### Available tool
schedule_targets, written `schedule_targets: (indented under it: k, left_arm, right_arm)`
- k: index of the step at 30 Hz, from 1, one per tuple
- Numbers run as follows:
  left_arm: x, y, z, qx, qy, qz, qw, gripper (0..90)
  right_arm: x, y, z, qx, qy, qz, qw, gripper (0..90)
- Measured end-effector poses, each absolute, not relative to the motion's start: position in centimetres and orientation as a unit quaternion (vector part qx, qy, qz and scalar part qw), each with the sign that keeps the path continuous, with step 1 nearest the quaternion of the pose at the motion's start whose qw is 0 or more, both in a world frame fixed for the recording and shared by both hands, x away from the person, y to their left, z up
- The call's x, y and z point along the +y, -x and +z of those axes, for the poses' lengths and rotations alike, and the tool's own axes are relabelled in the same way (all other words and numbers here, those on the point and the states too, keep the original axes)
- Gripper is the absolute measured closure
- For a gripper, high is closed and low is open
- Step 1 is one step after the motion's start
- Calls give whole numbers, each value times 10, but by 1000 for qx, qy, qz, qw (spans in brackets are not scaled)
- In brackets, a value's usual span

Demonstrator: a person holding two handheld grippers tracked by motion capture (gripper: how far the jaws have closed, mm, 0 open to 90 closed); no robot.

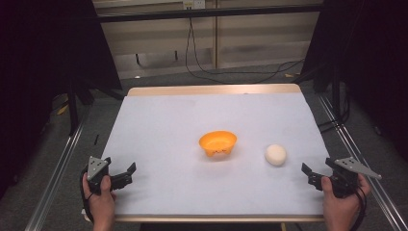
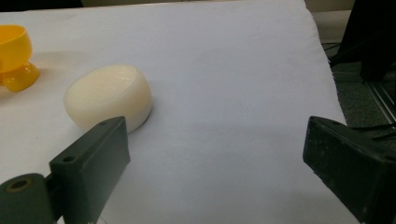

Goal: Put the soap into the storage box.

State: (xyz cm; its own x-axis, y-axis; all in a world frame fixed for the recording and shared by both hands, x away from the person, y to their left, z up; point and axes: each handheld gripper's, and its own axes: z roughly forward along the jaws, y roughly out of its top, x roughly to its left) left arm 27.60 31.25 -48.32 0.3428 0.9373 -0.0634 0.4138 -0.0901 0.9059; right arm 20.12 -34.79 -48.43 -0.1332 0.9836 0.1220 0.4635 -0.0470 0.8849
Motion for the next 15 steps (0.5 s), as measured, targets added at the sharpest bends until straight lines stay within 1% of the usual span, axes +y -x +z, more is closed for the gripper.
schedule_targets:
  k: [2, 6, 8, 10, 15]
  left_arm:
    - [313, -276, -483, 496, -680, 286, 457, 17]
    - [312, -276, -483, 496, -681, 286, 457, 18]
    - [312, -276, -483, 496, -681, 286, 457, 18]
    - [312, -276, -483, 497, -680, 284, 457, 18]
    - [312, -277, -483, 498, -681, 284, 455, 18]
  right_arm:
    - [-348, -202, -484, 618, -586, 425, 306, 68]
    - [-346, -205, -485, 622, -596, 407, 304, 25]
    - [-346, -205, -485, 621, -599, 403, 307, 25]
    - [-344, -203, -484, 620, -594, 400, 320, 28]
    - [-342, -205, -483, 620, -599, 389, 325, 42]
